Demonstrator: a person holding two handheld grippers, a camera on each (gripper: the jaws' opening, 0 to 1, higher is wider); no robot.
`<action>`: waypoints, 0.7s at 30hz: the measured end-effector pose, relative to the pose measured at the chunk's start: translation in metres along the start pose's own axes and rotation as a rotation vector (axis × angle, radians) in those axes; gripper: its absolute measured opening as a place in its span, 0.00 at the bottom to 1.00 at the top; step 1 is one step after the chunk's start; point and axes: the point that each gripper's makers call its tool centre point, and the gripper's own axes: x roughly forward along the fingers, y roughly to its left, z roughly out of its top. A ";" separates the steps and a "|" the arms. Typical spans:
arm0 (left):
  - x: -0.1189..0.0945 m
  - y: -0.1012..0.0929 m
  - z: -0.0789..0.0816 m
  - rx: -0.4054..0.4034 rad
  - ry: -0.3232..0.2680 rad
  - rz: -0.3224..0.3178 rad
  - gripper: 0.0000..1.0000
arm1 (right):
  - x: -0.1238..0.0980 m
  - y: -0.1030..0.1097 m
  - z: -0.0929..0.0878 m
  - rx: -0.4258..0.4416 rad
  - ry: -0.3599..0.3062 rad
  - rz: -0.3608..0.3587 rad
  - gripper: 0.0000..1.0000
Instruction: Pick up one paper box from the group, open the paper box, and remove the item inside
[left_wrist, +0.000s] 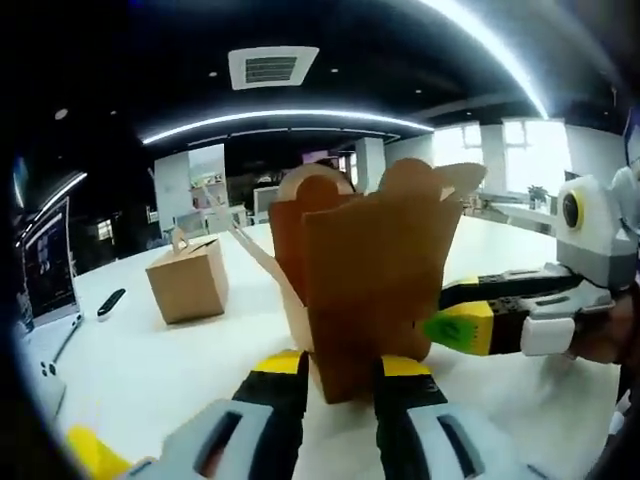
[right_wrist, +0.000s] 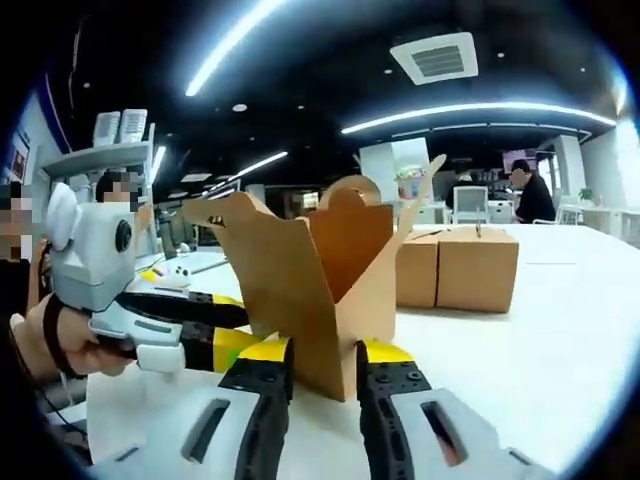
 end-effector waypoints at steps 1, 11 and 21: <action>0.000 0.000 0.000 0.000 0.001 0.001 0.28 | 0.001 0.000 0.000 0.000 0.000 0.000 0.26; 0.002 0.001 0.001 0.002 0.001 0.006 0.28 | 0.002 -0.004 -0.001 0.022 -0.003 0.001 0.26; -0.001 0.002 -0.001 -0.003 -0.001 0.003 0.28 | -0.002 -0.001 0.003 0.029 -0.017 0.007 0.28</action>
